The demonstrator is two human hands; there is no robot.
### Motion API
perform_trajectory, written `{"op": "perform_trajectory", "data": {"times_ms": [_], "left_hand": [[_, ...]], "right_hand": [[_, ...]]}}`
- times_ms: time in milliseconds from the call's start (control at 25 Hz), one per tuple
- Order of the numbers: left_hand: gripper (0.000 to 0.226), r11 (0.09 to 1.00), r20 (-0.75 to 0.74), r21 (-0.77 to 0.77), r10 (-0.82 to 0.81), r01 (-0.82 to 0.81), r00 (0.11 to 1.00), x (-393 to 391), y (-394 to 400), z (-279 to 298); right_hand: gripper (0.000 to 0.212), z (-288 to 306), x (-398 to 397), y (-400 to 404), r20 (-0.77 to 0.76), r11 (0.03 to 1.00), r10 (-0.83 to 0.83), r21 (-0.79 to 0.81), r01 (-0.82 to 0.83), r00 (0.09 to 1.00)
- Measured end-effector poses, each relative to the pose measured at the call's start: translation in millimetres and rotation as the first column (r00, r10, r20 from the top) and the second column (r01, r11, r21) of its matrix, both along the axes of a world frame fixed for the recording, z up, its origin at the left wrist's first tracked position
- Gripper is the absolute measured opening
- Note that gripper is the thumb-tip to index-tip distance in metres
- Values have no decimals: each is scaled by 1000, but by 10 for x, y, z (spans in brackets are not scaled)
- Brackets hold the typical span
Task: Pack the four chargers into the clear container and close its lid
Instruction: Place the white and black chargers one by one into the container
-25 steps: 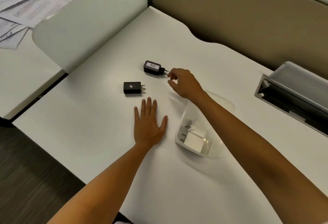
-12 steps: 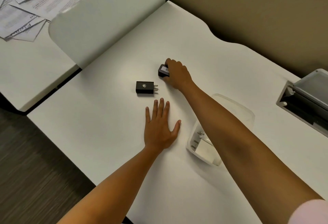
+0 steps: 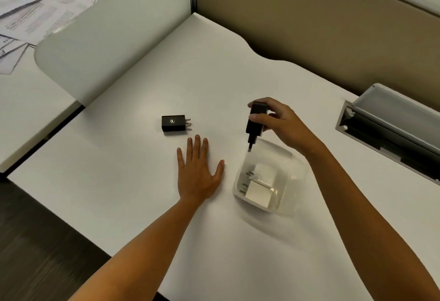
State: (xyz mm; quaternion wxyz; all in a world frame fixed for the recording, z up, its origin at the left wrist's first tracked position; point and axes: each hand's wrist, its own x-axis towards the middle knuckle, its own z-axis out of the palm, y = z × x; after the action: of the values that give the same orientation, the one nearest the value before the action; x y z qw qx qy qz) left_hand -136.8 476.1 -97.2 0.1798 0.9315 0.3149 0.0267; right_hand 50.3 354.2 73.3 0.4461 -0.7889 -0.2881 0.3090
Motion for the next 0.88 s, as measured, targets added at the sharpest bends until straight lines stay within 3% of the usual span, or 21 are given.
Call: {"op": "perform_trajectory", "data": {"times_ms": [240, 480, 680, 880], "left_hand": [[80, 1000, 23, 22, 18, -19, 1000, -10, -33, 8], [80, 1000, 19, 17, 21, -22, 1000, -7, -38, 8], [80, 999, 27, 21, 25, -25, 999, -6, -38, 5], [80, 1000, 35, 15, 27, -27, 999, -4, -37, 5]], "right_hand": [[35, -133, -156, -800, 156, 930, -108, -332, 156, 982], [35, -538, -367, -732, 202, 910, -379, -95, 403, 903], [34, -707, -422, -730, 198, 917, -322, -178, 357, 926], [49, -796, -384, -734, 218, 870, -148, -435, 232, 965]]}}
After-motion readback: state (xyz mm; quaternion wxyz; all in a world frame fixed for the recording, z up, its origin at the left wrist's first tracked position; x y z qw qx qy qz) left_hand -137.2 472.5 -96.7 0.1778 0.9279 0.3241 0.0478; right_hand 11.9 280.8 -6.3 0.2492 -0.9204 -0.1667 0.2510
